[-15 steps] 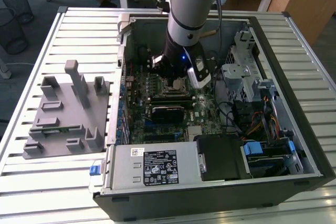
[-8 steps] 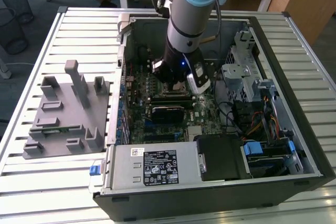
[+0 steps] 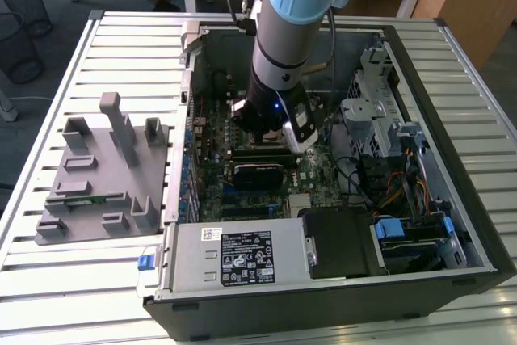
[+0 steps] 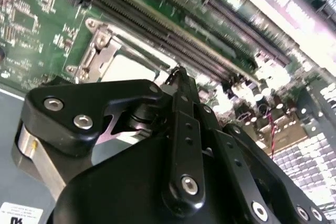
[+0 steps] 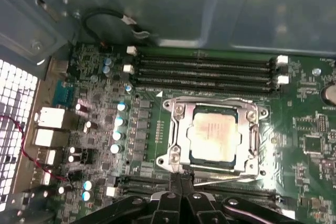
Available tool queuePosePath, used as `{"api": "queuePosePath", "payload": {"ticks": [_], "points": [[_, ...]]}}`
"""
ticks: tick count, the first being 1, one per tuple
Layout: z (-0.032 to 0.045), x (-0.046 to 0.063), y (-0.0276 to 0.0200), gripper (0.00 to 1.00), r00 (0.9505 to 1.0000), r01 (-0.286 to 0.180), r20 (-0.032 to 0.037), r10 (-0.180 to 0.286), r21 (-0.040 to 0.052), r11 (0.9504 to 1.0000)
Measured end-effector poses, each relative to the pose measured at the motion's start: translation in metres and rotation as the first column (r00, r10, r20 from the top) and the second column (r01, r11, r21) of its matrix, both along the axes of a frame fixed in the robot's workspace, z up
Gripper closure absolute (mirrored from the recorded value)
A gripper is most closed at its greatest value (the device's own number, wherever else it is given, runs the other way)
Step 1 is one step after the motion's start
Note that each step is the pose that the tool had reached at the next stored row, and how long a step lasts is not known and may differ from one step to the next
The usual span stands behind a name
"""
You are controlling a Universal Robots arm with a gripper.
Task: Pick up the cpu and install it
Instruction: 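Install the second cpu locking lever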
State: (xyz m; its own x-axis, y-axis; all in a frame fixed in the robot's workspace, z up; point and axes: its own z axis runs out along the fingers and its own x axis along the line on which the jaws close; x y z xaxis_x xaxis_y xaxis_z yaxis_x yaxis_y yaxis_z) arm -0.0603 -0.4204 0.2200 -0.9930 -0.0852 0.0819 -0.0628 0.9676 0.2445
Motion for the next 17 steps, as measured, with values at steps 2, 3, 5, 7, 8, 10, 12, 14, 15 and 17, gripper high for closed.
{"api": "queuePosePath", "payload": {"ticks": [2,3,5,7,8,10,12,14,15,17], "points": [[-0.0021,0.0,-0.005,0.89,1.0,0.001,-0.0001,-0.001,0.0002,1.0],[-0.0033,-0.001,-0.0068,0.89,1.0,0.002,-0.0001,-0.002,0.0002,1.0],[-0.0056,-0.002,-0.0077,0.89,1.0,0.004,0.0,-0.004,0.0022,1.0],[-0.0076,-0.003,-0.0078,0.89,1.0,0.005,0.0,-0.005,0.0057,1.0],[-0.0079,-0.003,-0.0079,0.89,1.0,0.006,-0.0002,-0.006,0.0076,1.0],[-0.0075,-0.004,-0.008,0.89,1.0,0.006,-0.0002,-0.006,0.0083,0.9999],[-0.0037,-0.004,-0.008,0.89,1.0,0.006,-0.0001,-0.006,0.0086,0.9999],[0.0023,-0.004,-0.008,0.89,1.0,0.006,-0.0003,-0.006,0.0077,0.9999],[0.0049,-0.004,-0.008,0.89,1.0,0.006,-0.0003,-0.006,0.007,1.0],[0.0086,-0.004,-0.008,0.89,1.0,0.006,-0.0003,-0.006,0.004,1.0]]}}
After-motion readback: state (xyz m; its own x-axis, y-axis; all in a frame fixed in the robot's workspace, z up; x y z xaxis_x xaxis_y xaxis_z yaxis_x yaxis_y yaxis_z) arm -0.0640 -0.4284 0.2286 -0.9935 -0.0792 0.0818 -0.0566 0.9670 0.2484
